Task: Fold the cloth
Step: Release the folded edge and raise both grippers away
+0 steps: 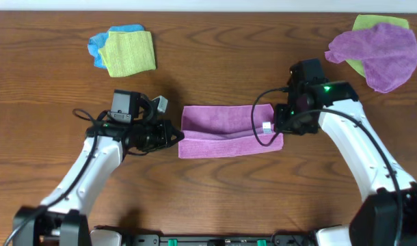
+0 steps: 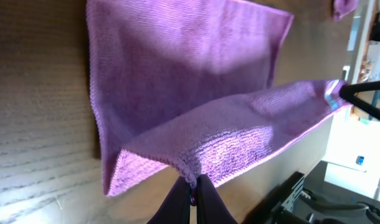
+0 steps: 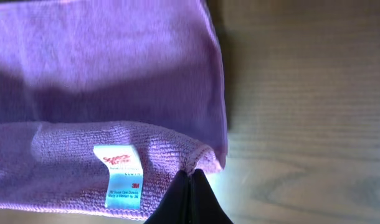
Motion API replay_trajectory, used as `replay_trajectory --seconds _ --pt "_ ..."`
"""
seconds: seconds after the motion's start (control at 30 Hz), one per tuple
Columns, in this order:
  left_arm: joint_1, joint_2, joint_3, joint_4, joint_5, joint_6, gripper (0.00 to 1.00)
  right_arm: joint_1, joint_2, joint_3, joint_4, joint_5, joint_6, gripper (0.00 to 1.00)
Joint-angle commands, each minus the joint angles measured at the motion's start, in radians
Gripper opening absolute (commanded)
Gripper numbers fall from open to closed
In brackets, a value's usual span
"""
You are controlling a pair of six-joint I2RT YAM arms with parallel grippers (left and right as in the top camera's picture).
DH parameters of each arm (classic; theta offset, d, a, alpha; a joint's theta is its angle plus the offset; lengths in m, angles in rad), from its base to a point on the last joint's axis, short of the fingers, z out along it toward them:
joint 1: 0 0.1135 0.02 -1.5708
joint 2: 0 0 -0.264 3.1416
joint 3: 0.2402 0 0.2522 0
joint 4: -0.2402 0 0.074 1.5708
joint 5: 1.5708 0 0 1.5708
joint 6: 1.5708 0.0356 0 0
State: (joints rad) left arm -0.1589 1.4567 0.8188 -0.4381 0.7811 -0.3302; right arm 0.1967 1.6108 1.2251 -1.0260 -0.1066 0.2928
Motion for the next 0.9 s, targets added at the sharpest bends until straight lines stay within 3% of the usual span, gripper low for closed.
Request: replay_trajectory --seconds 0.0,0.2,0.87 --pt "0.003 0.061 0.091 -0.014 -0.005 0.067 0.06 -0.001 0.034 0.016 0.021 0.024 0.029 0.01" --pt "0.003 0.195 0.243 -0.099 -0.060 0.171 0.06 -0.014 0.079 0.017 0.109 0.030 0.044 0.02" --pt "0.003 0.356 0.357 -0.111 -0.146 0.216 0.06 -0.077 0.137 0.033 0.253 0.008 0.051 0.02"
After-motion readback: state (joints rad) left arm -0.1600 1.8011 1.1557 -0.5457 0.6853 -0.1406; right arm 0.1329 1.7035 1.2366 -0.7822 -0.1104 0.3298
